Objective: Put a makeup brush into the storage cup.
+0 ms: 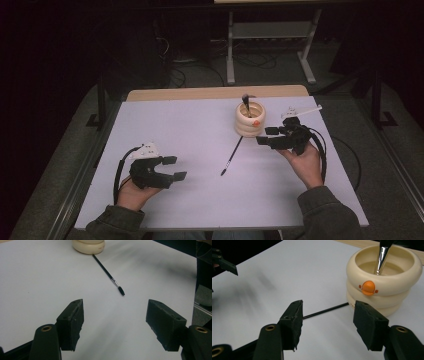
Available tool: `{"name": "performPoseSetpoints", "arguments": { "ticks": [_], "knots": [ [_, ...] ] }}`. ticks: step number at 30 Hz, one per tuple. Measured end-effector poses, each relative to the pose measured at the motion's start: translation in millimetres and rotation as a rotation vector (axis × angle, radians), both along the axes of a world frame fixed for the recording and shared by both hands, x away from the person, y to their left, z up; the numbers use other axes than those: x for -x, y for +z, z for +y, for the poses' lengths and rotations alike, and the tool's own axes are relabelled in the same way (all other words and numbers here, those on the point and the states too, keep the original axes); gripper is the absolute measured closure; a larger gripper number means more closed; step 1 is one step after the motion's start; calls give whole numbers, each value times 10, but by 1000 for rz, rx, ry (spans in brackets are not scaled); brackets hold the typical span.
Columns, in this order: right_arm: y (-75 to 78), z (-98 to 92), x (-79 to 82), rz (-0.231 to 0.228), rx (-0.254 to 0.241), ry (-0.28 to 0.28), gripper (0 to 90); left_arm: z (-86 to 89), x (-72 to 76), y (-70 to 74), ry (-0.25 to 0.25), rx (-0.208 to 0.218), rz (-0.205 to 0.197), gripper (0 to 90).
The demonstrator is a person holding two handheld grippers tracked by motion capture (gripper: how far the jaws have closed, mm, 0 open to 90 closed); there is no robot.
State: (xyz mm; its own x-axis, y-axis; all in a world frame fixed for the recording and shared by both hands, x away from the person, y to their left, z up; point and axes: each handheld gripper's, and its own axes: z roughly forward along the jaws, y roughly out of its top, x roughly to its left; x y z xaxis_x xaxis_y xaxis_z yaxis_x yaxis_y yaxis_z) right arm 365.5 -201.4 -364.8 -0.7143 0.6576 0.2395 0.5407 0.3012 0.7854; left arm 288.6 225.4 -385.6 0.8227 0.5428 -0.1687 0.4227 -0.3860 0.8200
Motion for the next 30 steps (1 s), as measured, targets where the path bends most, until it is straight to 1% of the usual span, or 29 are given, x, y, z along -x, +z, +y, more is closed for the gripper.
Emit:
{"name": "performPoseSetpoints", "arguments": {
  "ticks": [1,2,4,6,7,8,10,12,14,15,16,18,20,21,22,26,29,30],
  "knots": [
    [-12,-13,26,1,-5,1,389,-17,2,-2,2,-1,4,305],
    [-19,-21,37,1,-8,4,388,-45,2,-1,1,-10,5,305],
    [-35,-30,59,3,-12,11,392,-68,17,10,1,-8,3,315],
    [-49,-27,86,15,-3,15,386,-98,15,23,-4,-9,-3,318],
    [-54,-27,104,16,4,17,386,-121,13,30,-4,-5,-1,316],
    [-63,-29,123,8,7,20,385,-139,5,39,-12,-16,-6,312],
    [-70,-32,142,11,11,21,383,-166,3,49,-12,-17,-9,307],
    [-93,-59,194,13,9,15,377,-237,-6,85,-28,-22,-25,291],
    [-107,-78,221,24,8,9,374,-259,-8,99,-32,-21,-27,276],
    [-117,-90,235,14,8,9,375,-281,-11,110,-30,-22,-30,268],
    [-128,-96,242,15,7,5,369,-315,-24,132,-36,-22,-37,266],
    [-149,-106,255,23,13,-2,359,-336,-29,138,-37,-21,-37,253],
    [-177,-120,270,22,6,-5,351,-395,-48,155,-44,-30,-40,241],
    [-187,-128,275,20,11,-7,347,-418,-51,157,-46,-31,-39,233],
    [-197,-130,283,27,9,-9,339,-418,-51,157,-46,-31,-39,227],
    [-255,-163,305,26,10,-13,340,-544,-88,177,-62,-51,-36,205],
    [-292,-185,311,29,8,-16,340,-625,-124,188,-71,-56,-34,196],
    [-292,-185,311,29,8,-16,340,-625,-124,188,-71,-56,-34,182]
  ]
}}
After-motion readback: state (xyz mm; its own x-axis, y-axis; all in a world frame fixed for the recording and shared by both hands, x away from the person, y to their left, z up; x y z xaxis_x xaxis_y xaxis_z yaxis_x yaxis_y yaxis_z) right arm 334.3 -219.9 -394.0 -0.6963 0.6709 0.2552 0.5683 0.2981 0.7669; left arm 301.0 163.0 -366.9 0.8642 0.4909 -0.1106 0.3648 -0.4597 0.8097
